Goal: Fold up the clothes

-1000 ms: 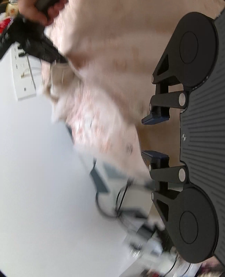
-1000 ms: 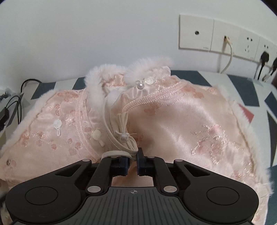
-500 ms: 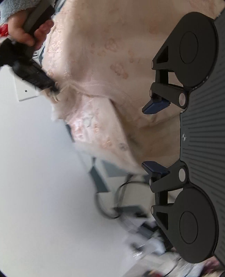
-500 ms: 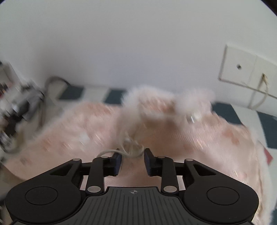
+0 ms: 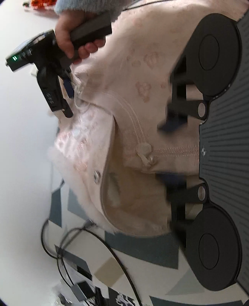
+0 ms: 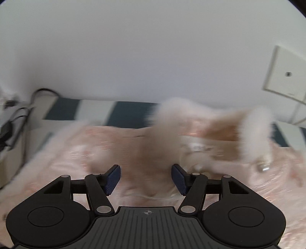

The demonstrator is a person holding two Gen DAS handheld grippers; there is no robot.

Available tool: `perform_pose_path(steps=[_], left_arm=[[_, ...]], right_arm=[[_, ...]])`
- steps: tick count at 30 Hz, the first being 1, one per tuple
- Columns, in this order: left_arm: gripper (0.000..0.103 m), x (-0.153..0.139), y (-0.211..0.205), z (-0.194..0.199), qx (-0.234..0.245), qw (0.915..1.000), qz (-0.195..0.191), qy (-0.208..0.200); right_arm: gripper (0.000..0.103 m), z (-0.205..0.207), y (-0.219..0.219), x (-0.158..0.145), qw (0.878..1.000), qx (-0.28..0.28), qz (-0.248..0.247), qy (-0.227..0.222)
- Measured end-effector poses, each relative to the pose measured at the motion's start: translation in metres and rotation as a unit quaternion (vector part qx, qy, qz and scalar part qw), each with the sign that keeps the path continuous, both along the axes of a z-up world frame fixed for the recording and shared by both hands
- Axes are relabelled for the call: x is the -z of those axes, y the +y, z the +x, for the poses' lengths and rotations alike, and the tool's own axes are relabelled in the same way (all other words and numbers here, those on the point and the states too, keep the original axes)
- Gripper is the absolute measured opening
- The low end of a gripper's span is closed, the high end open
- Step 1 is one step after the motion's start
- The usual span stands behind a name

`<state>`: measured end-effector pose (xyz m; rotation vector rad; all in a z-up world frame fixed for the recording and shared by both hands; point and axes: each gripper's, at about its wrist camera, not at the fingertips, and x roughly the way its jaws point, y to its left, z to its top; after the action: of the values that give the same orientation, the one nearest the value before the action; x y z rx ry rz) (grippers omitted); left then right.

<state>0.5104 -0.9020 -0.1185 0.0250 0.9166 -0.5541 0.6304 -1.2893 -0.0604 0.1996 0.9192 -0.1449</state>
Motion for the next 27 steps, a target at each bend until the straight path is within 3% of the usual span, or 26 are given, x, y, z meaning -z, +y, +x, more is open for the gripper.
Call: perform_pose_path(steps=[3, 6, 8, 9, 10, 13, 17, 20, 22, 24, 27], left_arm=[[0.010, 0.003, 0.001, -0.007, 0.019, 0.9989, -0.034, 0.025], [0.009, 0.006, -0.009, -0.020, 0.043, 0.9986, -0.022, 0.019], [0.009, 0.005, -0.014, -0.027, 0.054, 0.9985, -0.009, 0.005], [0.009, 0.004, -0.017, -0.029, 0.057, 0.9984, -0.003, -0.002], [0.009, 0.004, -0.017, -0.030, 0.058, 0.9983, -0.001, -0.006], [0.009, 0.005, -0.016, -0.033, 0.059, 0.9982, 0.000, -0.015], [0.009, 0.008, -0.016, -0.031, 0.060, 0.9981, -0.007, -0.015], [0.009, 0.007, -0.020, -0.030, 0.061, 0.9980, -0.010, -0.012], [0.009, 0.005, -0.023, -0.032, 0.068, 0.9975, -0.002, -0.019], [0.008, 0.002, -0.026, -0.040, 0.082, 0.9960, 0.012, -0.034], [0.007, -0.002, -0.029, -0.052, 0.101, 0.9930, 0.029, -0.054]], right_arm=[[0.057, 0.000, -0.010, -0.001, 1.000, 0.000, -0.021, 0.005], [0.056, 0.005, -0.012, 0.005, 0.999, -0.019, -0.029, 0.017], [0.046, 0.011, -0.008, 0.012, 0.998, -0.050, -0.027, 0.031], [0.024, 0.013, -0.005, 0.014, 0.997, -0.071, -0.018, 0.039], [0.012, 0.014, -0.001, 0.014, 0.995, -0.091, -0.019, 0.043], [0.007, 0.008, 0.020, 0.005, 0.985, -0.141, -0.096, 0.036], [0.006, 0.006, 0.024, 0.002, 0.967, -0.114, -0.227, 0.022], [0.007, 0.012, 0.026, 0.017, 0.945, -0.095, -0.313, 0.027], [0.011, 0.020, 0.026, 0.033, 0.946, -0.096, -0.306, 0.045], [0.020, 0.022, 0.021, 0.033, 0.959, -0.078, -0.267, 0.046], [0.041, 0.014, 0.008, 0.010, 0.981, -0.055, -0.185, 0.021]])
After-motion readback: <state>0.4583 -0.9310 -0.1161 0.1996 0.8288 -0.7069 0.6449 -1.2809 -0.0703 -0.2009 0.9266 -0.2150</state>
